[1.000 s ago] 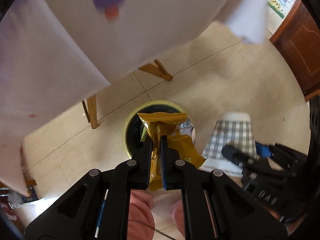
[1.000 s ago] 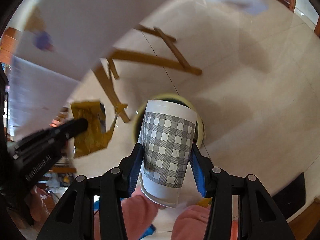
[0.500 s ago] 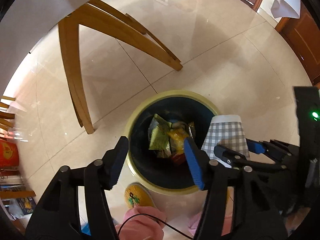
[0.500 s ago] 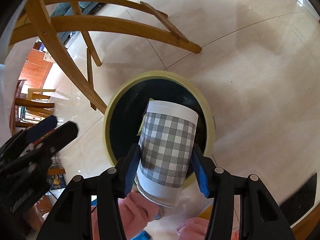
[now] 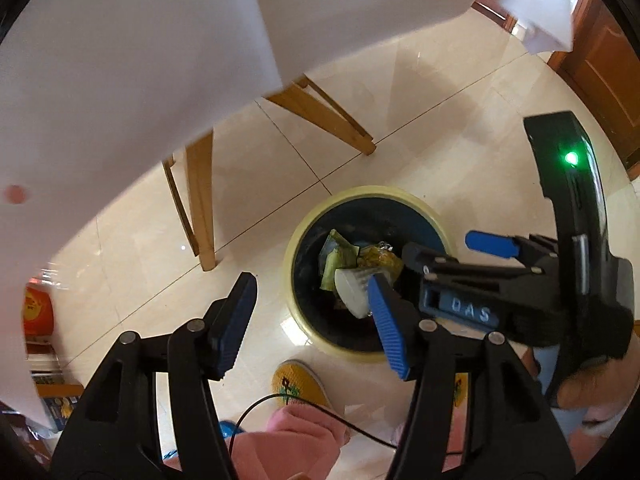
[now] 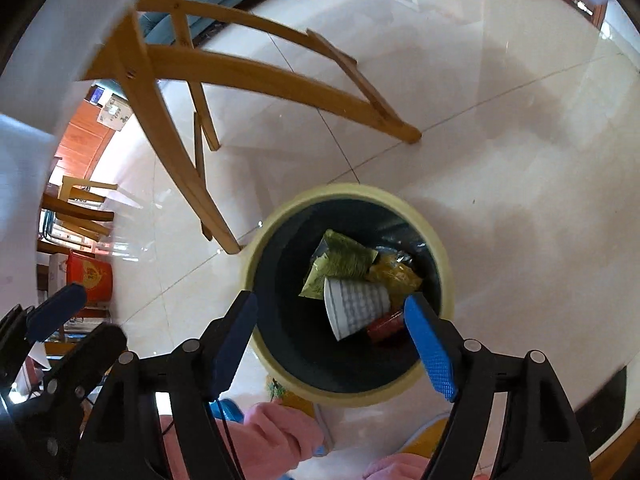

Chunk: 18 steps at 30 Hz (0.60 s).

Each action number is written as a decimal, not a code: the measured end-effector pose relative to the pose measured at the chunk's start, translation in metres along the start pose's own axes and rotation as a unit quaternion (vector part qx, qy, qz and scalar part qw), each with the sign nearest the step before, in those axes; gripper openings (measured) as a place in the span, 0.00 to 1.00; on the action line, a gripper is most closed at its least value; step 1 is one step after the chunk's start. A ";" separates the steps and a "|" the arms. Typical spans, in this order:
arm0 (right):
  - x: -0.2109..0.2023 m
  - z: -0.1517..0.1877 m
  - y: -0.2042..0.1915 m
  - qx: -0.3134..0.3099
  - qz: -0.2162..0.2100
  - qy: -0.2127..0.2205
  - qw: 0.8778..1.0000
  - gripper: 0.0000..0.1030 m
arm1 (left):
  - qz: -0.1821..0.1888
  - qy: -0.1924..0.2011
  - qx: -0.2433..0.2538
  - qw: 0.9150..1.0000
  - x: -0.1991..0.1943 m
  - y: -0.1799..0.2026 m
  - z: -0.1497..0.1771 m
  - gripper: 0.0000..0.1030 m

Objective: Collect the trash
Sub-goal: 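Open both tools to drop the cup and yellow bag into the bin, then raise both open tools back up toward the table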

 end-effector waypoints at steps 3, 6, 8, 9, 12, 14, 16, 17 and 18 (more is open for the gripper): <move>-0.036 -0.002 -0.010 -0.008 0.001 0.014 1.000 0.75 | 0.002 0.007 0.012 1.000 -0.034 0.000 -0.005 0.53; -0.081 -0.001 -0.021 -0.021 0.003 0.030 0.999 0.75 | 0.009 0.028 0.023 0.999 -0.076 0.002 -0.017 0.53; -0.117 0.000 -0.030 -0.029 0.004 0.041 0.999 0.75 | 0.008 0.041 0.030 0.999 -0.104 0.001 -0.026 0.53; -0.136 -0.001 -0.036 -0.033 0.002 0.047 0.998 0.75 | 0.008 0.048 0.030 0.998 -0.118 0.001 -0.032 0.53; -0.185 -0.004 -0.048 -0.040 0.001 0.064 0.997 0.75 | 0.005 0.070 0.028 0.997 -0.164 -0.001 -0.047 0.53; -0.220 -0.005 -0.058 -0.042 -0.004 0.072 0.996 0.75 | -0.005 0.087 0.030 0.996 -0.195 -0.002 -0.058 0.53; -0.258 -0.007 -0.068 -0.043 -0.010 0.081 0.996 0.75 | -0.010 0.100 0.030 0.995 -0.221 -0.003 -0.067 0.53; -0.274 -0.007 -0.073 -0.045 -0.013 0.084 0.995 0.75 | -0.013 0.108 0.027 0.994 -0.244 -0.005 -0.073 0.53; -0.288 -0.008 -0.078 -0.049 -0.014 0.088 0.995 0.75 | -0.013 0.114 0.024 0.993 -0.257 -0.007 -0.077 0.53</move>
Point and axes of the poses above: each gripper's, at about its wrist camera, not at the fingertips, and x roughly the way its jaws point, y to its right, z to its underside, the point moved 7 cm from there along x, roughly the way its jaws point, and after that the axes turned 1 degree about -y, right-handed, at the moved point
